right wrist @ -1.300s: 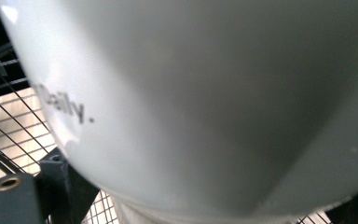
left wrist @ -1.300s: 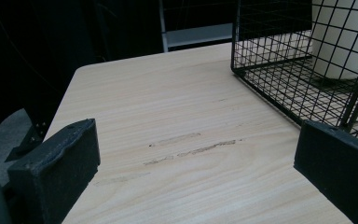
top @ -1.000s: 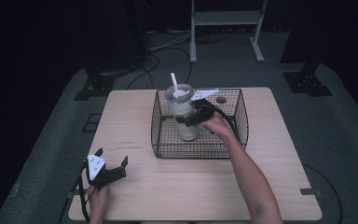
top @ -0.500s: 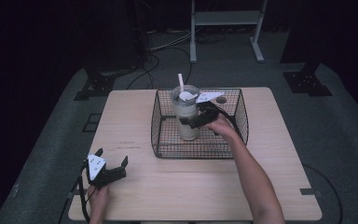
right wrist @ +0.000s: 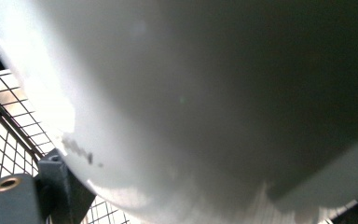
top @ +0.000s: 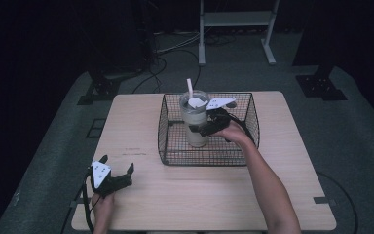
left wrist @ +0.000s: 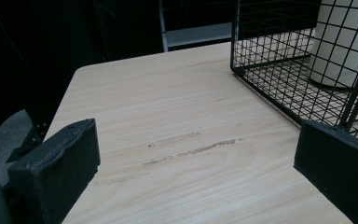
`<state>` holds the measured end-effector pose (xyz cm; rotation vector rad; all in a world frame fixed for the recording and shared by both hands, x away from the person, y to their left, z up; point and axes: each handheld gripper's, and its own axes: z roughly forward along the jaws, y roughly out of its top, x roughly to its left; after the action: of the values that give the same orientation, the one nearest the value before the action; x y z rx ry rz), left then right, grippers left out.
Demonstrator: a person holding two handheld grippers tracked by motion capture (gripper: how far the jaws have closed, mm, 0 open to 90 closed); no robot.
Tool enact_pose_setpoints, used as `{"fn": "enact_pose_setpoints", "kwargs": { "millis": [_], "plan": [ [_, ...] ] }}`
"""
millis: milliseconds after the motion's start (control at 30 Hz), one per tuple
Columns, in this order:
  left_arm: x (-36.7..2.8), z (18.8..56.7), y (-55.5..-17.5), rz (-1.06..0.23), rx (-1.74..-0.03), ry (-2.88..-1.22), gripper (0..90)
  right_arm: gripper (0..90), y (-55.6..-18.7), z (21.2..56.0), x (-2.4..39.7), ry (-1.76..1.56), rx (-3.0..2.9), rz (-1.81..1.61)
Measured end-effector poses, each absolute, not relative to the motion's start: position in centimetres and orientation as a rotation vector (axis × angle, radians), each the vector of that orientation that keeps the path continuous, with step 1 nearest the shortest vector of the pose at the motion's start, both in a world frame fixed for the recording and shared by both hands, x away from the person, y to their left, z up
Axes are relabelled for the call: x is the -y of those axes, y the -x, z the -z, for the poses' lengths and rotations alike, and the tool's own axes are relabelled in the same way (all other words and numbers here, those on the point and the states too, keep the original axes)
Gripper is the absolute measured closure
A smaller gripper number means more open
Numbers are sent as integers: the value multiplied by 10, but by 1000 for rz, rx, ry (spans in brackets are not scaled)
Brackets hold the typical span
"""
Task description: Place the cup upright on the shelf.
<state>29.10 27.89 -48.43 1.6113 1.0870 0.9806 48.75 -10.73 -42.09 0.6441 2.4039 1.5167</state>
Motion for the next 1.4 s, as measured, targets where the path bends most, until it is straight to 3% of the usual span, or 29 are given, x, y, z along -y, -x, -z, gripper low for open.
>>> {"fn": "enact_pose_setpoints", "kwargs": {
  "millis": [1400],
  "plan": [
    [-278, 484, -291, -982, -1083, -1612, 0, 83, -468, 410, 128, -751, -2466, -1346]
  ]
}}
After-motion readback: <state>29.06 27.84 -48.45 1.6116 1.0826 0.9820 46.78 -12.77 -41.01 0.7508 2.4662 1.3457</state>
